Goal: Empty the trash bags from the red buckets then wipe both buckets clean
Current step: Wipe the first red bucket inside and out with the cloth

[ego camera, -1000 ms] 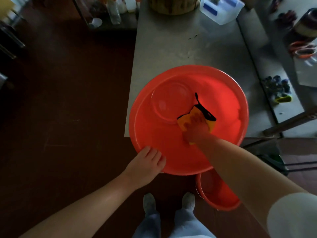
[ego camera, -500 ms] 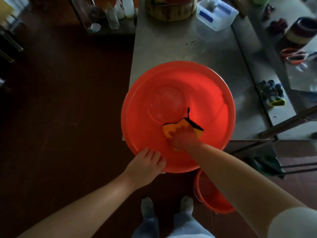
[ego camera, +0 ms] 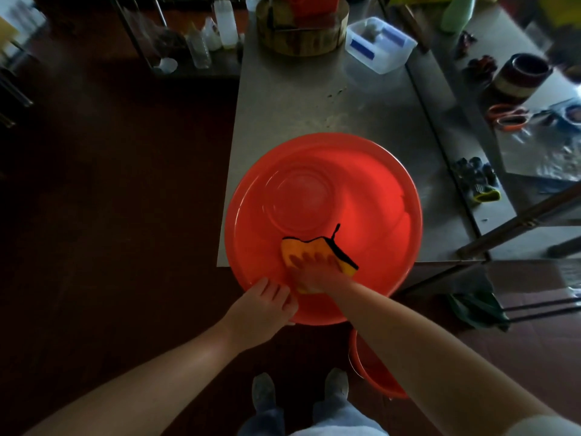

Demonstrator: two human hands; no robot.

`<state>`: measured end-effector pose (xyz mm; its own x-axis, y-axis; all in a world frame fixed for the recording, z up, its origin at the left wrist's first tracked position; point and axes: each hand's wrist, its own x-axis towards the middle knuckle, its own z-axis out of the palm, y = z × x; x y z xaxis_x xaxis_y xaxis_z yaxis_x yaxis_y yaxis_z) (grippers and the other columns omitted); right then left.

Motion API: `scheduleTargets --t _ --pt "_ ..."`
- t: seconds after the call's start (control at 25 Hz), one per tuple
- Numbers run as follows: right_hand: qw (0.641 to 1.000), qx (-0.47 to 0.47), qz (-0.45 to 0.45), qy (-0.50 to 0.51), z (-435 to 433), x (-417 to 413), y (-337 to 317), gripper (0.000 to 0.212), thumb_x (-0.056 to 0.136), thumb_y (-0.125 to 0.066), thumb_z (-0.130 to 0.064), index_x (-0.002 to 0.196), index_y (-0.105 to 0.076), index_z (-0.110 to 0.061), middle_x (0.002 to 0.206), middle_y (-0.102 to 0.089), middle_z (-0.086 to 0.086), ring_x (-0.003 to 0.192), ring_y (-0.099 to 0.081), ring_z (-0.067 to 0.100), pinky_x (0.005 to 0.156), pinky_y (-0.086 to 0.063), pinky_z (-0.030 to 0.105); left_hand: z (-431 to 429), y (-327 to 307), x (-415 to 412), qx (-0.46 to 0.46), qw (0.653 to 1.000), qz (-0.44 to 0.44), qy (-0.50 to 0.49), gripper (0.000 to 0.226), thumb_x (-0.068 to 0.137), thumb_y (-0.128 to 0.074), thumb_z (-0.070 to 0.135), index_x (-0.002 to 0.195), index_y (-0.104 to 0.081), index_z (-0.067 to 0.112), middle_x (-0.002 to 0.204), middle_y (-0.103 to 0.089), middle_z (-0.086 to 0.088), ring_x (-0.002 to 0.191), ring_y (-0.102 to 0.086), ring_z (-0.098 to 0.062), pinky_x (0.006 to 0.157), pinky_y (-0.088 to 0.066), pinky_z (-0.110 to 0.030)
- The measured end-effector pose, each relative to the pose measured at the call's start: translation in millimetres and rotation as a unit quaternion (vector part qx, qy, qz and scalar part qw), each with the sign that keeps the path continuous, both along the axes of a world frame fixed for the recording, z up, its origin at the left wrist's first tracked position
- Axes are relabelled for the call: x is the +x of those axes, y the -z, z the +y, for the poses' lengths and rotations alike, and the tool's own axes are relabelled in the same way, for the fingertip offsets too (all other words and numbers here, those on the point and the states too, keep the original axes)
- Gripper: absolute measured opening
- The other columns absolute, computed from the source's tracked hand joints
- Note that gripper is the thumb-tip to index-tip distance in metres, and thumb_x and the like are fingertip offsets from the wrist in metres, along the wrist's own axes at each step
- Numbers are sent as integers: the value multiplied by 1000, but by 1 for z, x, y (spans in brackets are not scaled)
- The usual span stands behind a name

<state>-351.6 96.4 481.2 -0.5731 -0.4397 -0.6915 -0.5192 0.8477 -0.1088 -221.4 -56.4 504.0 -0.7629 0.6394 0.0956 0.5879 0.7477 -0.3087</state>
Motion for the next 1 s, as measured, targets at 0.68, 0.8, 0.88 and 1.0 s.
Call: scheduleTargets --t 0.68,0.8,0.88,1.0 --pt "998 -19 26 60 28 23 0 57 103 -18 -56 158 -16 -41 167 -15 0 153 -12 29 120 -8 54 10 -5 1 -46 999 -16 12 42 98 -49 52 110 -61 13 101 -66 -13 85 -63 -31 83 -51 -44" --pt "988 83 129 7 68 5 -4 59 101 -19 -57 157 -22 -40 168 -13 4 155 -7 29 121 0 50 11 -5 2 -48 999 -26 2 44 98 -51 52 112 -59 11 103 -65 -16 87 -64 -34 86 -50 -46" --pt "977 136 164 -5 89 -6 -12 59 102 -23 -55 158 -22 -37 169 -7 7 155 0 30 121 8 49 14 -6 1 -51 998 -31 3 43 97 -53 51 111 -59 11 101 -64 -16 86 -63 -34 85 -48 -46" --pt "982 127 136 32 83 9 -15 59 102 -20 -53 158 -20 -36 169 -6 7 155 1 33 120 7 52 17 -7 -2 -53 998 -36 7 41 97 -53 51 108 -60 12 98 -64 -15 85 -62 -34 83 -47 -46"
